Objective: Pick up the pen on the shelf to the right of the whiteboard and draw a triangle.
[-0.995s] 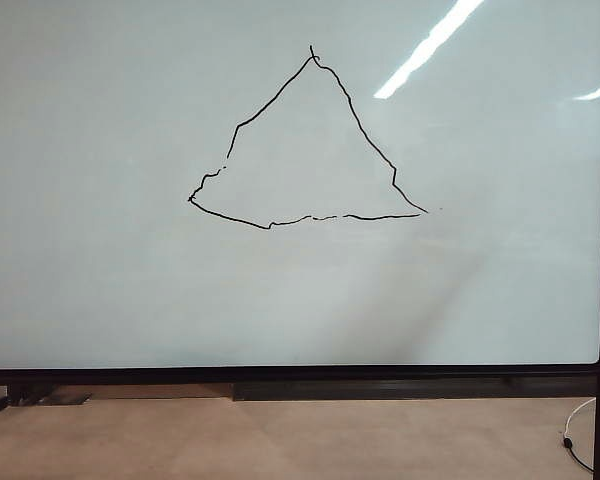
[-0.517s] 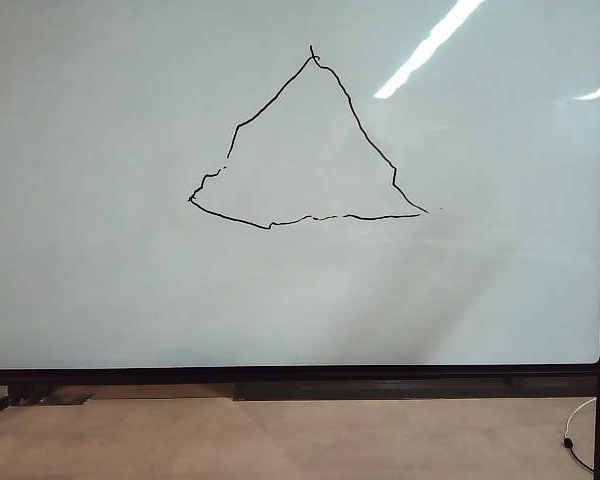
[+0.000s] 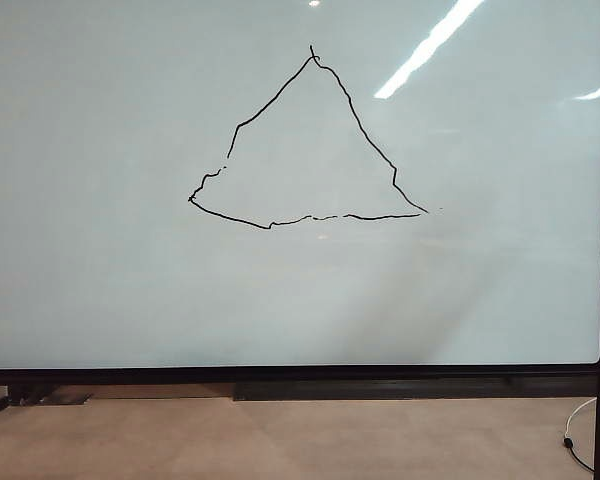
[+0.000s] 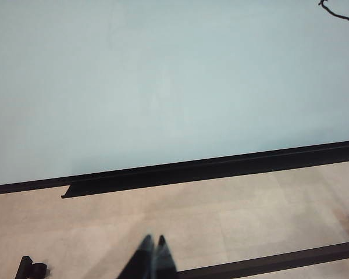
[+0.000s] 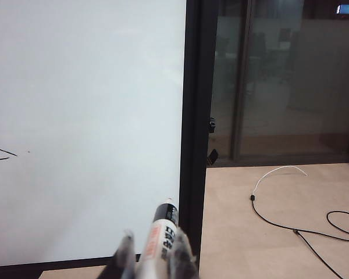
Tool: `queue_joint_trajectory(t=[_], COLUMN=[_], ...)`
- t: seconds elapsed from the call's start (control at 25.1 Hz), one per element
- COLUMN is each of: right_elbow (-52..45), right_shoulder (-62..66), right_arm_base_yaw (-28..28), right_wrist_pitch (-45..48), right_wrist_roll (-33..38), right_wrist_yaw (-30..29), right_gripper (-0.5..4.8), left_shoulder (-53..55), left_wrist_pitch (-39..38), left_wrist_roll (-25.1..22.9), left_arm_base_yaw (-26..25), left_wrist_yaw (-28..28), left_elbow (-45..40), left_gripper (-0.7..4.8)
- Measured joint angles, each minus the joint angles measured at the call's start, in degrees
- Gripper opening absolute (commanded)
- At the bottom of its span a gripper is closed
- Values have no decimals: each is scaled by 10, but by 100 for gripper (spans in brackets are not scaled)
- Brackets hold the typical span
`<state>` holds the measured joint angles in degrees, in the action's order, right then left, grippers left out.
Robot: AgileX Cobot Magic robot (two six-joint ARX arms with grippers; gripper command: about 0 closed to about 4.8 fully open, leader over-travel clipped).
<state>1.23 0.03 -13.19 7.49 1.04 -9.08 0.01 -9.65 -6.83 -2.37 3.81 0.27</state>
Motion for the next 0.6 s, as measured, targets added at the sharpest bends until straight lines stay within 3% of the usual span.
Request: queue_joint_trajectory(t=[0.28, 0.6], right_elbow=[0, 0], right_shoulder=[0, 0], right_arm_base_yaw=[83, 124], right_wrist_pitch=[-10, -11], right_wrist_roll=[0, 0], right_wrist_yaw=[14, 15], right_gripper=[-5, -5], left_shoulder=[0, 0], left_wrist_pitch=[0, 0], left_wrist_roll=[0, 0], left_arm_base_yaw=[0, 0], left_wrist_yaw=[0, 0], left_elbow=[0, 0], left_gripper=[-5, -5])
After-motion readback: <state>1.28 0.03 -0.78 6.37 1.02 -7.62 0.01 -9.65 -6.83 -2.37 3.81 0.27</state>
